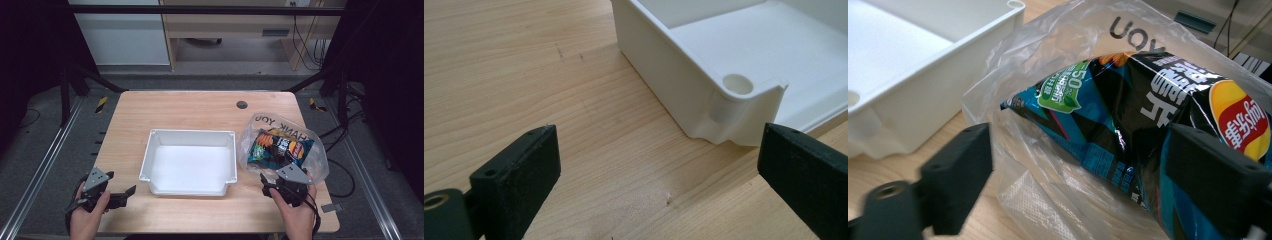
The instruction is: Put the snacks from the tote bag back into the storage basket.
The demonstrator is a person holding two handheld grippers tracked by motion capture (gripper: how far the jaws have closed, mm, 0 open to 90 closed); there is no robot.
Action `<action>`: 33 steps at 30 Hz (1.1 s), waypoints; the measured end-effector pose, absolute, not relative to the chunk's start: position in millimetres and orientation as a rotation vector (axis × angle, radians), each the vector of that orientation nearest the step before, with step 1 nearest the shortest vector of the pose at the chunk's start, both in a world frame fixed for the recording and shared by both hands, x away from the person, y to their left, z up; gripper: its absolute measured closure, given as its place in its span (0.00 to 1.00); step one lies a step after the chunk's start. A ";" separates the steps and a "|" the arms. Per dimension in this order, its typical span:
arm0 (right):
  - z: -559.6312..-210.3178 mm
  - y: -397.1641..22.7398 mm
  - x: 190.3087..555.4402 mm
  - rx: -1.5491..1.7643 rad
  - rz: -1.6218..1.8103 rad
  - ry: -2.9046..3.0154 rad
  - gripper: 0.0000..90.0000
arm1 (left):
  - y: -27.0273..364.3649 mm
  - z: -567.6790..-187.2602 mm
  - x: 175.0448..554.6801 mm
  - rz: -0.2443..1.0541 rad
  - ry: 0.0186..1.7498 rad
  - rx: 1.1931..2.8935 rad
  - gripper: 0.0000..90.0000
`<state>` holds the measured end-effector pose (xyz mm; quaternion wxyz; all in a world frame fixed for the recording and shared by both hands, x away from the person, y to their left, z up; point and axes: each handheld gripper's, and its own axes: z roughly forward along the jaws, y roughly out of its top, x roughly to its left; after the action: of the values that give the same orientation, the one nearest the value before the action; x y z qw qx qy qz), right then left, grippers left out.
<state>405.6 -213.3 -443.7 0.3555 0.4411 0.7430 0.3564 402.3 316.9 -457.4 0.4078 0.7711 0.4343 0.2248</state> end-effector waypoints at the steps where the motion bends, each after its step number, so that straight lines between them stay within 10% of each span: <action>1: -444.4 -213.7 405.9 1.146 0.924 1.930 0.18 | 316.9 -457.4 402.3 0.567 1.095 1.944 0.04; 33: -371.6 -243.9 462.6 1.078 0.888 2.144 0.14 | 346.2 -450.0 384.3 0.767 1.257 1.717 0.04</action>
<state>462.6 -243.9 -371.6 0.2874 0.4037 0.8025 0.3324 384.3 346.2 -450.0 0.4259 0.6867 0.5030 0.3067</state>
